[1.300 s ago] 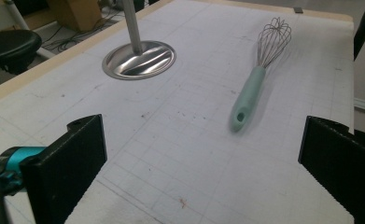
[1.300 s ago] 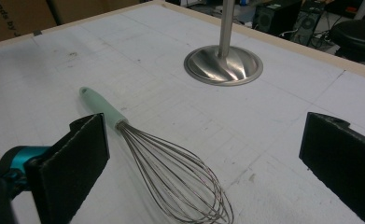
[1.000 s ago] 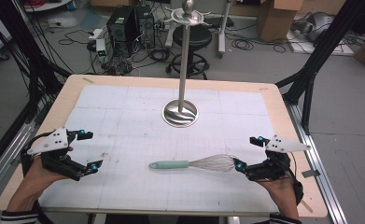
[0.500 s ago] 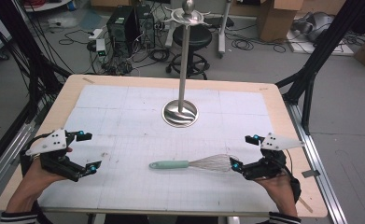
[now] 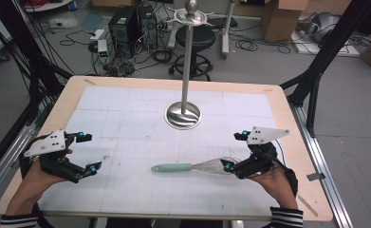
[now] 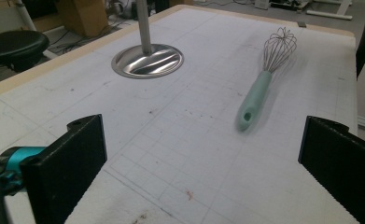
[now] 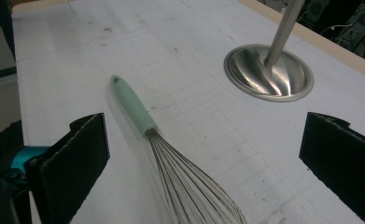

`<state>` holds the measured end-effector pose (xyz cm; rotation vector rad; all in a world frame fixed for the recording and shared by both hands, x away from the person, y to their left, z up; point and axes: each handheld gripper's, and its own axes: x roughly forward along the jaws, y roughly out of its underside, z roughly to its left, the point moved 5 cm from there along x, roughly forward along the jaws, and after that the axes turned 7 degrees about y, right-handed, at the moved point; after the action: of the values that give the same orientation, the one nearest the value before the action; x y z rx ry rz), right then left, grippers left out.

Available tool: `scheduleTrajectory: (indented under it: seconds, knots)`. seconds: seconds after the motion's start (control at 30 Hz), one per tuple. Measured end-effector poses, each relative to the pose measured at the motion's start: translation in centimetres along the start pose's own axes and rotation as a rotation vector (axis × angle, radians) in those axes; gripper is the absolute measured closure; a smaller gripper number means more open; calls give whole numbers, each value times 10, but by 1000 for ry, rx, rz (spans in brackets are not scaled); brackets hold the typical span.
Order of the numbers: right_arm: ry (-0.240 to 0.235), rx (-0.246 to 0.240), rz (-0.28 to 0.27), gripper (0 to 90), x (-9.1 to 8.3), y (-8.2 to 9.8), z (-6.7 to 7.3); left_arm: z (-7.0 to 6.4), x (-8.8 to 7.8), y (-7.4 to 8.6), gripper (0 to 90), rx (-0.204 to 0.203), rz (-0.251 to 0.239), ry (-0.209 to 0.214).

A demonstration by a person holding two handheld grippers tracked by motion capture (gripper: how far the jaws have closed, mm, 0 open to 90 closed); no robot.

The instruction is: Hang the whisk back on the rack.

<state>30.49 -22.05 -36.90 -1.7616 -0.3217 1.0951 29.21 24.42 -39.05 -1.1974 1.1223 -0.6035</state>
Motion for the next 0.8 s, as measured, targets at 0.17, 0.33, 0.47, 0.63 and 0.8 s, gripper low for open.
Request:
scheduleTrajectory:
  seconds: [0.17, 0.33, 0.47, 0.63, 0.8]
  knots:
    - [-22, -47, 25, 5, 15, -9, 4, -1, 0, 0, 17, 2, -5, 7]
    - [-60, -86, 63, 6, 31, -15, 11, -1, 0, 0, 17, -1, -6, 7]
    - [-100, -132, 100, 6, 43, -19, 17, -1, 0, 0, 17, -1, -6, 6]
    - [-134, -192, 135, 6, 58, -28, 27, -1, 0, 0, 17, -1, -7, 9]
    - [-194, -257, 181, 6, 74, -32, 39, -1, 1, 1, 17, -3, -2, 11]
